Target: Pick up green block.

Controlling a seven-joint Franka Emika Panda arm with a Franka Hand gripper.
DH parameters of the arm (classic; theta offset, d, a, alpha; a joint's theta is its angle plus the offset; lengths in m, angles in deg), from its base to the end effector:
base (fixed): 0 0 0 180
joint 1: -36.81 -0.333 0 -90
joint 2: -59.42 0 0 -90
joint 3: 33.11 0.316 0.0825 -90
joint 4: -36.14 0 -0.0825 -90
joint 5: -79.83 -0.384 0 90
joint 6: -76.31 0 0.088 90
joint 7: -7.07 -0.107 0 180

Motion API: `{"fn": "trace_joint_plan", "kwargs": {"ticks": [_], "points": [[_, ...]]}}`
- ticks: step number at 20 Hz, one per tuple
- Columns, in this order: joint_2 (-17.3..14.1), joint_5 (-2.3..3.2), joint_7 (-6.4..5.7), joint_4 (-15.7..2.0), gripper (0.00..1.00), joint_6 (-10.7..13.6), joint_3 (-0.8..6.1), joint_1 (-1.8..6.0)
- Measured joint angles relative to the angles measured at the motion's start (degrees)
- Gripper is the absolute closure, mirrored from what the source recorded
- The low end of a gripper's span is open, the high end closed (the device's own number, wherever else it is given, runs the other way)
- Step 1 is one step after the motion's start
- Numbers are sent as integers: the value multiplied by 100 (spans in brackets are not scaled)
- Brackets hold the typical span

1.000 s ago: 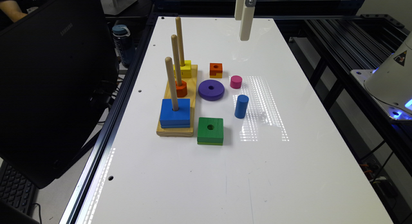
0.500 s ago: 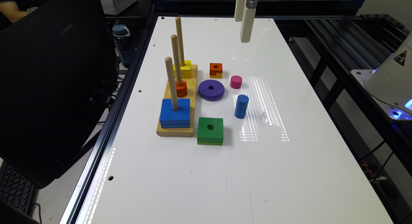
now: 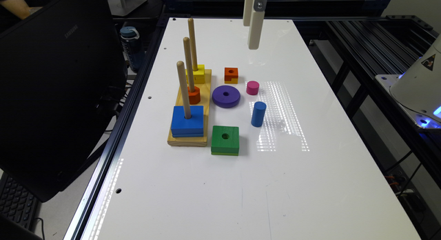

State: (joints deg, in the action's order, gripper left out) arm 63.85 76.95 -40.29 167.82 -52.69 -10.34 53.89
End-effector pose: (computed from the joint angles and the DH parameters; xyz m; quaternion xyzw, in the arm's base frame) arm 0.5023 0.0523 0.3803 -0.9287 0.3705 -0.0091 0.0099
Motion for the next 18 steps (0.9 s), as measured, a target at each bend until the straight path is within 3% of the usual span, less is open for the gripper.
{"fn": "trace_joint_plan", "kwargs": {"ticks": [3, 8, 12, 16, 18], "points": [[-28, 0, -35, -27, 0, 0, 43, -1], [-45, 0, -216, -55, 0, 0, 210, 0], [-45, 0, -291, -58, 0, 0, 286, -1], [-93, 5, -465, -139, 0, -4, 453, -1], [-174, 28, -521, -220, 0, -4, 492, 2]]}}
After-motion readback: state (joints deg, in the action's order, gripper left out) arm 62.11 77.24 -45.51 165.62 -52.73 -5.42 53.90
